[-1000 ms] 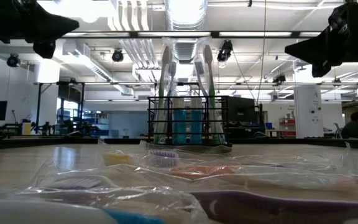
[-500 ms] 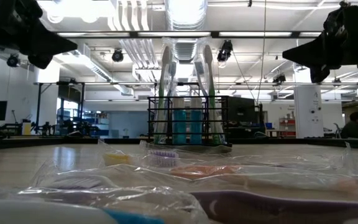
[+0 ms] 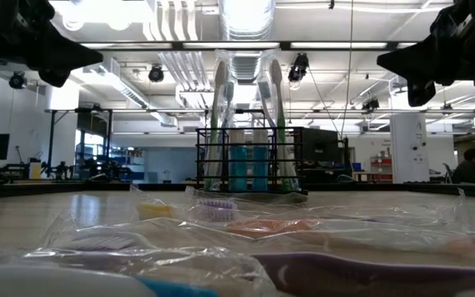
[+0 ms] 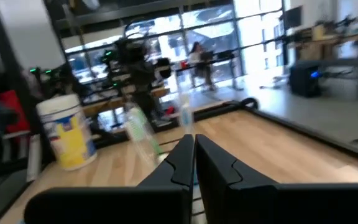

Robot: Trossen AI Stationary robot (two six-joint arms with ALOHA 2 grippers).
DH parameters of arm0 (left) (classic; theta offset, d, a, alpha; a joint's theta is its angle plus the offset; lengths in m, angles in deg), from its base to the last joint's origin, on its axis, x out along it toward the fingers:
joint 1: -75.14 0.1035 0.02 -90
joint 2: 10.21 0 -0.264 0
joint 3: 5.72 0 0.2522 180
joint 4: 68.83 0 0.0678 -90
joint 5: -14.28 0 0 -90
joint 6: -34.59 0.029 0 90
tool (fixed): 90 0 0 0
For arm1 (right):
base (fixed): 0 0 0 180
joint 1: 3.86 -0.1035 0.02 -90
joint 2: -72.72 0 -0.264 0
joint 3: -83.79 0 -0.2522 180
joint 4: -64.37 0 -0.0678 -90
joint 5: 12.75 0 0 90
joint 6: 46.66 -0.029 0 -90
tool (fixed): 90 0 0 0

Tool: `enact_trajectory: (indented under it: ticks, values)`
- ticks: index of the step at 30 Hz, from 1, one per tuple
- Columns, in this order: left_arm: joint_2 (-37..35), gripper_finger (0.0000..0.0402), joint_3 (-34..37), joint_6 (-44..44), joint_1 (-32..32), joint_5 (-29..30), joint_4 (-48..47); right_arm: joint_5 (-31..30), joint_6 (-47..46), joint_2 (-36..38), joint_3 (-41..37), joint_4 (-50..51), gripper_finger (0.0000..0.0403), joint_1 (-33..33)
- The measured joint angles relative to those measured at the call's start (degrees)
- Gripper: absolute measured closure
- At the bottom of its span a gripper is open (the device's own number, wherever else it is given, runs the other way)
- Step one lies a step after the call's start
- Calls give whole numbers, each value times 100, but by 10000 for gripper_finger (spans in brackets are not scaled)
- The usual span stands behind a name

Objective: Pick & Place toothbrushing station
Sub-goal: Put the top purple toothbrush into the wire organizer

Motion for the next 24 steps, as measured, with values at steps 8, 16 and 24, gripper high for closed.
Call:
enact_trajectory:
  ticks: [8,16,24]
  values:
    - [2,375,9,340,0,-18,0,221,-601,-955,387,139,390,2]
    - [2,370,9,330,0,-18,-2,101,-1056,-2790,2154,2012,390,-134]
    - [2,369,9,257,0,-18,-2,725,-1678,-4846,4398,4513,385,-630]
